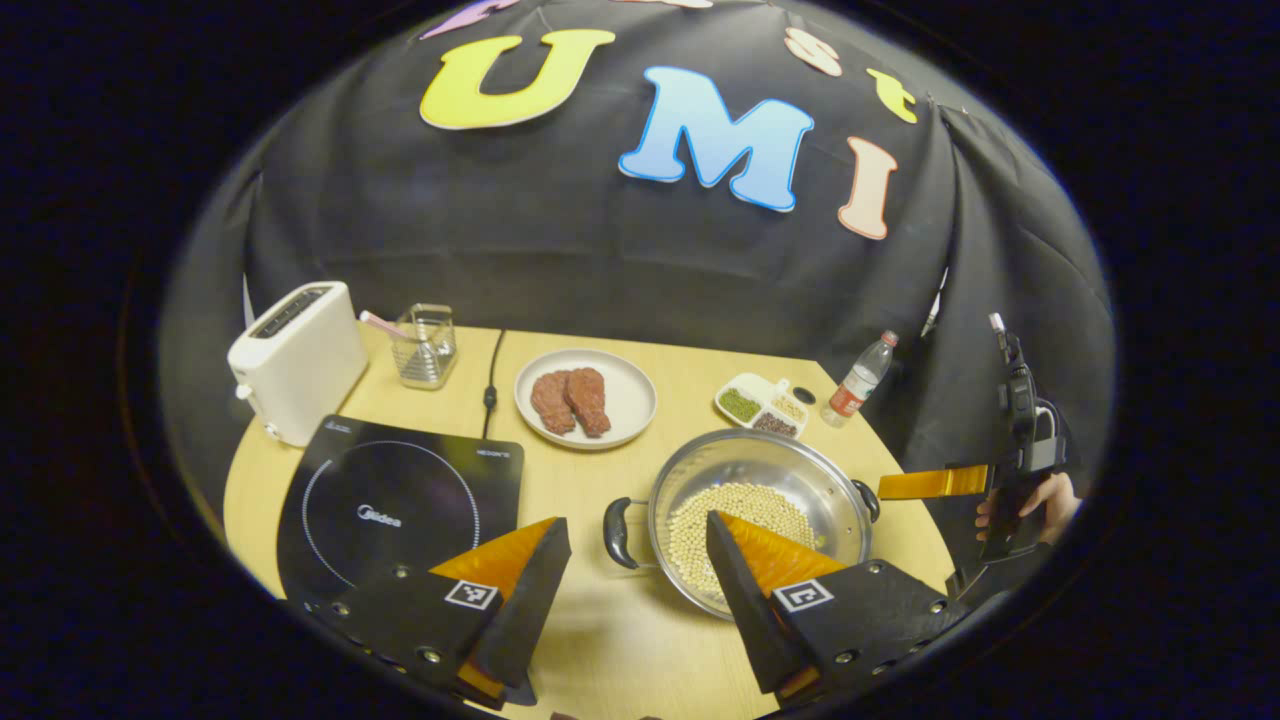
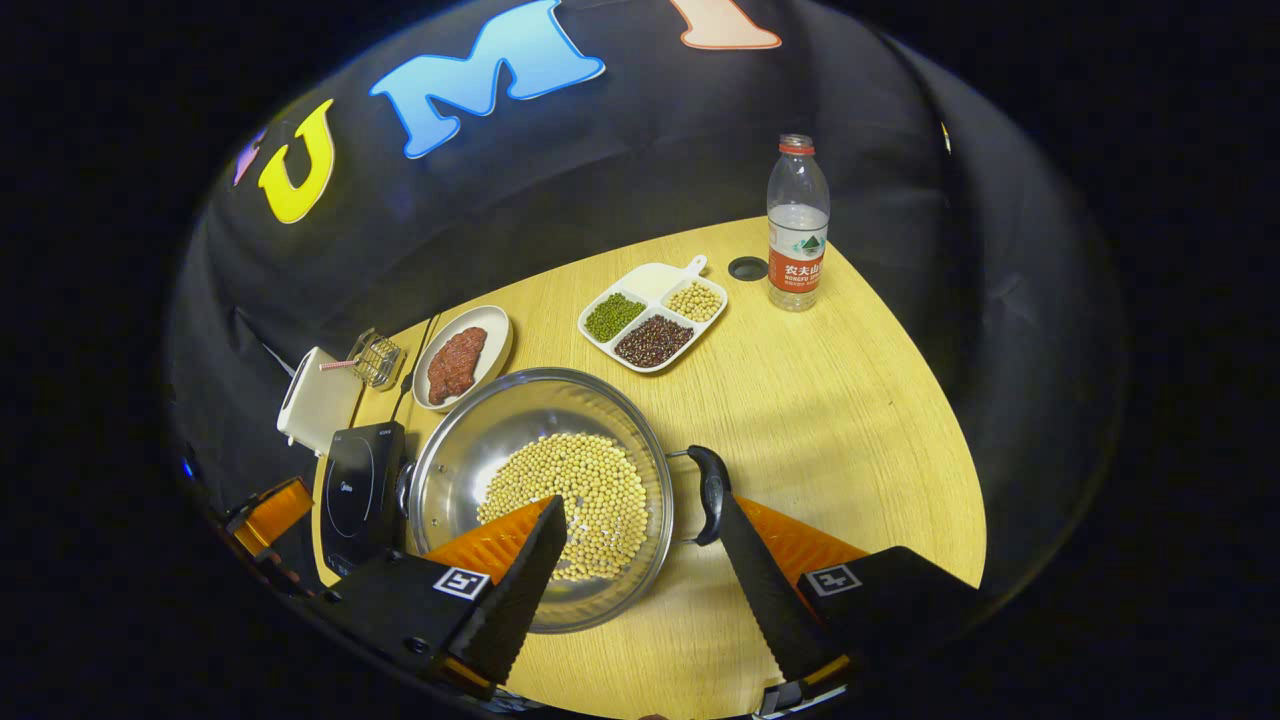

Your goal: First push the handle of the pot to place it horizontally, then grasp the pot with both hands and set it on the induction cooktop.

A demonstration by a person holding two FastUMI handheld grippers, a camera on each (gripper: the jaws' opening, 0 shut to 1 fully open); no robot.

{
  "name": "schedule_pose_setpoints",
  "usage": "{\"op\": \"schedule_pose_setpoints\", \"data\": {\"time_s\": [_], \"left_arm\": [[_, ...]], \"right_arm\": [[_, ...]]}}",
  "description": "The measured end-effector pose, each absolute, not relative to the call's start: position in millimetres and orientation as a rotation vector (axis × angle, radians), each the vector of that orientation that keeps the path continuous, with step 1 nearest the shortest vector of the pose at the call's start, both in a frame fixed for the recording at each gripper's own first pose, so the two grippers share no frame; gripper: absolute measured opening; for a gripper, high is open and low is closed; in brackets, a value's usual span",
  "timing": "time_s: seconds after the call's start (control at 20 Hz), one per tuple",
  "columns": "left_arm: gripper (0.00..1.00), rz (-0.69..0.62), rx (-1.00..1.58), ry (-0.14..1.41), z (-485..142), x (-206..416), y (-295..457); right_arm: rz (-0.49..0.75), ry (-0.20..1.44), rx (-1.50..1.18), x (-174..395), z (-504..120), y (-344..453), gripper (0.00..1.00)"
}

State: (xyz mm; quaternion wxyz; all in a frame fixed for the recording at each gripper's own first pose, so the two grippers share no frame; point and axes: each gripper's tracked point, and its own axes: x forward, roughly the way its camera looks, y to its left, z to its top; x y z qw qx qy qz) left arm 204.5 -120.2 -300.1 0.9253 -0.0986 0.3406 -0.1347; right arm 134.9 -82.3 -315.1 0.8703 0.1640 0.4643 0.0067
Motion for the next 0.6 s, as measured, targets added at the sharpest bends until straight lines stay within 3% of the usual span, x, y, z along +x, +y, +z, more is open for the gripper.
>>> {"op": "schedule_pose_setpoints", "data": {"time_s": [0.6], "left_arm": [[0.85, -0.313, -0.319, 0.949, -431.1, 255.4, -160.9]], "right_arm": [[0.100, 1.065, 0.292, 158.1, -379.6, -87.4, 0.98]]}}
